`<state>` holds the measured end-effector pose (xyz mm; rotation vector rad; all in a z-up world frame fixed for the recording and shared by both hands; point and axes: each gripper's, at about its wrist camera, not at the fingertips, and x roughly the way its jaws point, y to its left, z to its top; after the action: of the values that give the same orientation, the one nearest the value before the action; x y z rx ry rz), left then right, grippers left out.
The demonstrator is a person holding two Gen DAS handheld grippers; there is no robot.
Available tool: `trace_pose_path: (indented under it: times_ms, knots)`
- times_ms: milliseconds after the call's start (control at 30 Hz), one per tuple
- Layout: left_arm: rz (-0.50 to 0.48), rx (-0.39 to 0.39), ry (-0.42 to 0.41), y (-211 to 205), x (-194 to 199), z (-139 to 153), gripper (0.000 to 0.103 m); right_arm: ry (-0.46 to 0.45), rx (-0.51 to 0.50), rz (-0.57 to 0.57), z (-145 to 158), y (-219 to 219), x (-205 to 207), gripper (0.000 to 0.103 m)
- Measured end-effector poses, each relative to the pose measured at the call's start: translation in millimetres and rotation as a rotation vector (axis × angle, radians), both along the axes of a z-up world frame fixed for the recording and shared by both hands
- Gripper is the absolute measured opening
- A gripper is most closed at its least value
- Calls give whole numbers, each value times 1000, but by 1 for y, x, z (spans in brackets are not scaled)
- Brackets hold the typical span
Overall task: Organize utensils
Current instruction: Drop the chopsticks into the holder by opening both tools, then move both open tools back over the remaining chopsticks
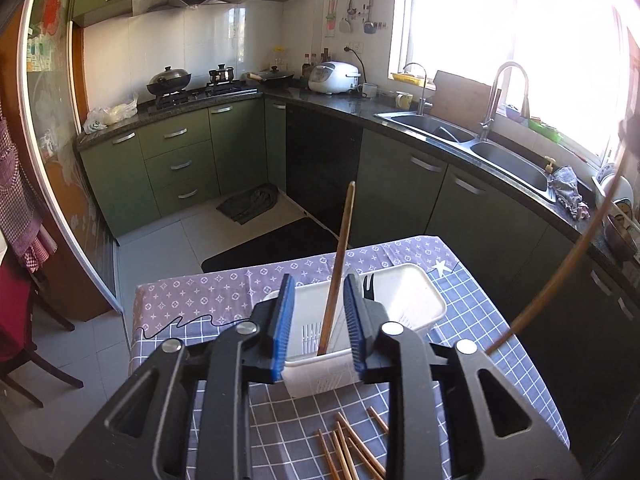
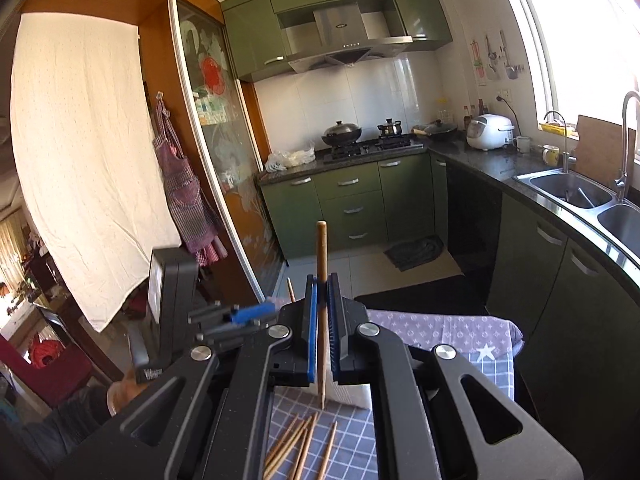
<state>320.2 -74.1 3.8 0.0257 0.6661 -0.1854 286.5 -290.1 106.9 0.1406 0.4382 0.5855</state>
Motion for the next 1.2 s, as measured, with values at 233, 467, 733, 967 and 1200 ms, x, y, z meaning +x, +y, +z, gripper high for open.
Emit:
trace_pose_path:
  times_ms: [233,467,733,967,1200]
  knots:
    - [-11,-10,-23,11,-28,9,26,11,-30,-84,12,20,56,6]
    - [-27,-24,8,18,-53,3,26,115,-138,-75,-57,53,80,6]
    - [-44,-55,123,18,-69,-25,27,99,-172,-65,-73,54,63,7]
    - [-41,-80,246,13,-79,-63,28,51,-151,-54,-70,29,4,7]
    - [-1,-84,423,11,-77,-116,28,105,-169,-105,-132,-3,-53,18]
